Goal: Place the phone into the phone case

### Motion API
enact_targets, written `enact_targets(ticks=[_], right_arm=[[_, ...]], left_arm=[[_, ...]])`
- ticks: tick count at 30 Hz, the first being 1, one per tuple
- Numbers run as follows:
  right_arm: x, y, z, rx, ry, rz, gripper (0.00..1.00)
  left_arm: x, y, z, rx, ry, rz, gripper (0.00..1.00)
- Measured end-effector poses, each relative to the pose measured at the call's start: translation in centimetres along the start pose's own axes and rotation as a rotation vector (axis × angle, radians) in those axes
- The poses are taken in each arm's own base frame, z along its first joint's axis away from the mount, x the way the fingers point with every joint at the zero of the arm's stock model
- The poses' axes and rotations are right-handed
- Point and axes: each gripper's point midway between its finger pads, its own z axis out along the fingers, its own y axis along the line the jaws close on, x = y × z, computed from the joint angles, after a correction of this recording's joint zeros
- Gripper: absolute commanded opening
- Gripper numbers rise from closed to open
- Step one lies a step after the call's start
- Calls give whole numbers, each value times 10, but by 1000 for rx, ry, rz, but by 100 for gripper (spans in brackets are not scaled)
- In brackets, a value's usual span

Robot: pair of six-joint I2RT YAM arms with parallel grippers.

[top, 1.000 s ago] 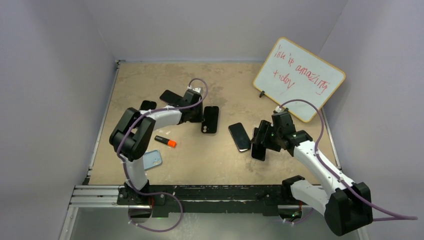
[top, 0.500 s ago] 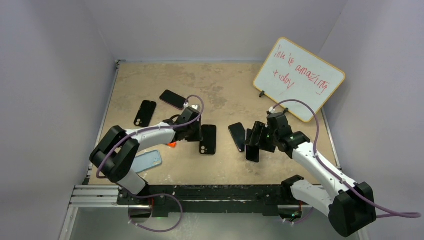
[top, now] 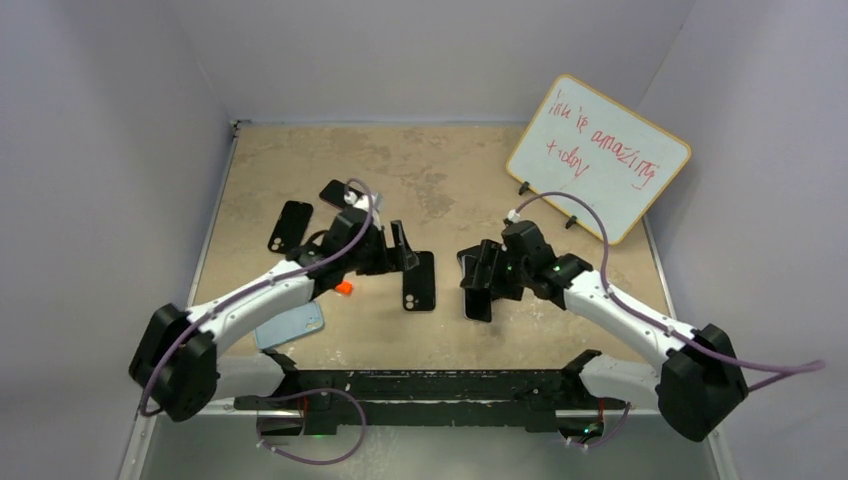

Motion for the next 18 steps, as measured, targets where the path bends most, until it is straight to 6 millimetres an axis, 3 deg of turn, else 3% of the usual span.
enact_targets(ticks=[4, 8, 13, 18], right_arm=[[1, 28, 12, -27, 8, -39, 46], [3, 55, 25, -65, 16, -69, 46], [3, 91, 48, -84, 28, -106, 46], [4, 119, 69, -100, 38, -122, 46]], left_arm=[[-56, -10, -44, -12, -181, 78, 89], [-102, -28, -105, -11, -381, 191, 90], [-121, -16, -159, -83, -544, 281, 90], [-114, 17, -178, -204, -600, 321, 90]])
